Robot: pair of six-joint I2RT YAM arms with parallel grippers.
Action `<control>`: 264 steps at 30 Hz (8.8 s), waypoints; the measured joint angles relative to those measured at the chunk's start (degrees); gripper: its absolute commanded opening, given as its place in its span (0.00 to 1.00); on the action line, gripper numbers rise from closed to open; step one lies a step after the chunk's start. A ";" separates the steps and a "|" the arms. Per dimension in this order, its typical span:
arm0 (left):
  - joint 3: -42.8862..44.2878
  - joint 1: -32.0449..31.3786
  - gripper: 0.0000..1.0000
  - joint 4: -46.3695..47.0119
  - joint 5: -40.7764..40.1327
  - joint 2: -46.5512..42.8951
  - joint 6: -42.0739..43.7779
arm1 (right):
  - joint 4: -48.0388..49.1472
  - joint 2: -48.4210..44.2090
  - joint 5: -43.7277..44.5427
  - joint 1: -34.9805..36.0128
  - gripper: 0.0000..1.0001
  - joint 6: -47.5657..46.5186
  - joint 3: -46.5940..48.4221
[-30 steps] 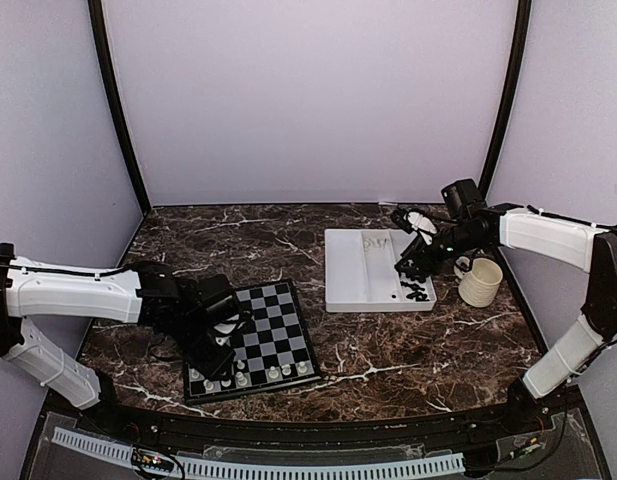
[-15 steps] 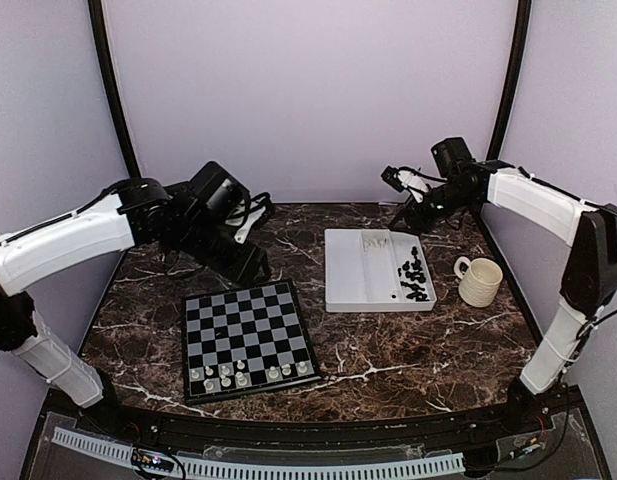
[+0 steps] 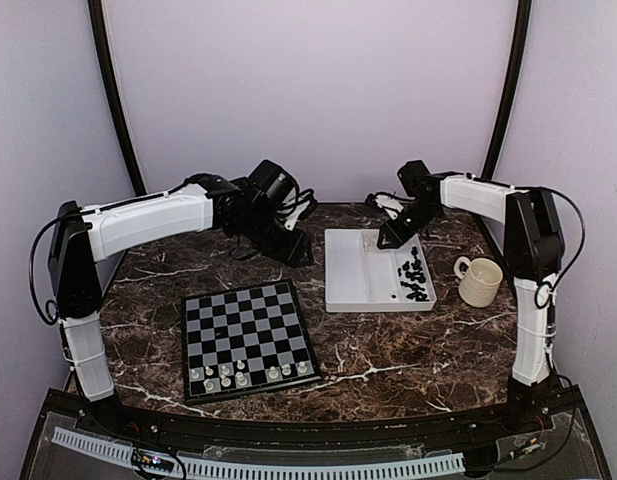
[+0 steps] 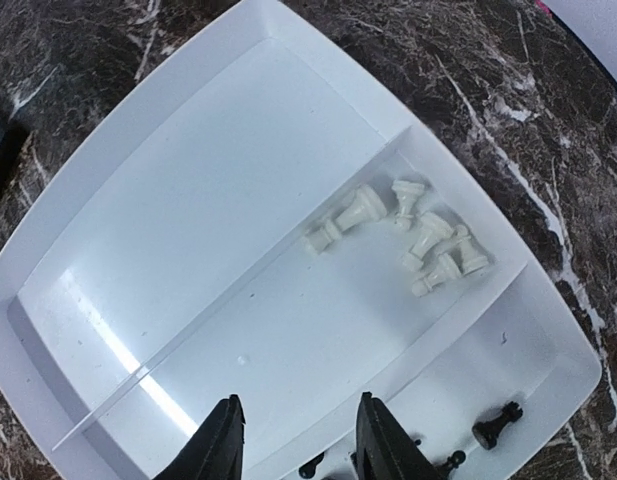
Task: Set up the chess pieces on the board
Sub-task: Pick up the king from the storage box, then pass from the right arm to the left, then pass from the left arm to the right, then place the king on e1.
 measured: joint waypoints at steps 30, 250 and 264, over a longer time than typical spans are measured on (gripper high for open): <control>0.22 1.66 0.48 0.81 4.09 0.20 -0.13 | -4.98 23.34 7.76 3.23 0.54 8.74 27.08; -33.86 28.13 0.48 37.90 13.40 -31.21 -10.82 | -16.76 8.39 16.35 55.21 0.04 -17.86 17.51; -34.05 28.33 0.48 37.92 14.08 -31.21 -11.47 | -18.47 12.26 16.20 55.25 0.05 -17.00 19.45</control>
